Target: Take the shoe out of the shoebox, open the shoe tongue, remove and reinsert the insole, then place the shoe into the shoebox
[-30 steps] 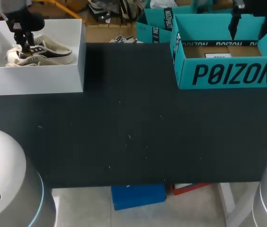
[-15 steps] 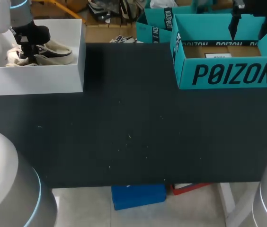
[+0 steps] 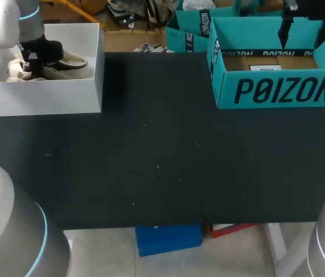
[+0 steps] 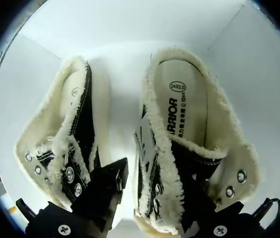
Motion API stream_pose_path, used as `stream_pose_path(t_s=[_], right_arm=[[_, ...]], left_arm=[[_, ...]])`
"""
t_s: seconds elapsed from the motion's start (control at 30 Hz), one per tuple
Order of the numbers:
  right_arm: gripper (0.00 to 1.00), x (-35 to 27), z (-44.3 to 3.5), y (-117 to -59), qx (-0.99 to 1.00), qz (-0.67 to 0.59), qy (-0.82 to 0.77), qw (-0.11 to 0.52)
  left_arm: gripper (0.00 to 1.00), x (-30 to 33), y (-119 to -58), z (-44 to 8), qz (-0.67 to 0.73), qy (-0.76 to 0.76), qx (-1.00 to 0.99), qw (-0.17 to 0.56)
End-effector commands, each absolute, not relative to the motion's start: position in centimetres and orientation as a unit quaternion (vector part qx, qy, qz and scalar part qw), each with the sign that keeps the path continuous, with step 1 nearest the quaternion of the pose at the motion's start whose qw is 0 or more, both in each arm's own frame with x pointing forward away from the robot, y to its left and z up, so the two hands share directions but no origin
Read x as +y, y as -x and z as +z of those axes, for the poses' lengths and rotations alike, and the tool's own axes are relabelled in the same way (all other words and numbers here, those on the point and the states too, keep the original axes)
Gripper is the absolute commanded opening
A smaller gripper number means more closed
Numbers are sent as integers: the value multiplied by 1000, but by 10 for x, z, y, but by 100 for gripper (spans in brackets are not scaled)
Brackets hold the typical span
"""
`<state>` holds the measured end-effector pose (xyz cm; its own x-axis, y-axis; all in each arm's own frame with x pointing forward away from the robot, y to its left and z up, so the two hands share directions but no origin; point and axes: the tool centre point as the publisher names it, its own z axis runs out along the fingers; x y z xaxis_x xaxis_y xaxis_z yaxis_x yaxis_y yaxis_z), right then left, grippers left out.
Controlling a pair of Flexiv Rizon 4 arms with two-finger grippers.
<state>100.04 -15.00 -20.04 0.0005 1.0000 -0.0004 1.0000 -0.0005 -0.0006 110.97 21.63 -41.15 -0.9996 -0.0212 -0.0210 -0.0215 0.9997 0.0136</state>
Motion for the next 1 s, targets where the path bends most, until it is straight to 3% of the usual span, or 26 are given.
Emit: stream_pose_path(t_s=[0.03,0.1,0.13,1.0], right_arm=[[100,-150,-200,-1000,-707,0,707,0],[100,-150,-200,-1000,-707,0,707,0],[100,-150,-200,-1000,-707,0,707,0],[100,-150,-200,-1000,-707,0,707,0]], left_arm=[[33,215,-1114,-424,11,9,1000,5],[24,216,-1114,-426,10,10,1000,3],[0,216,-1113,-426,13,9,1000,5],[0,204,-1107,-313,1,-61,998,7]])
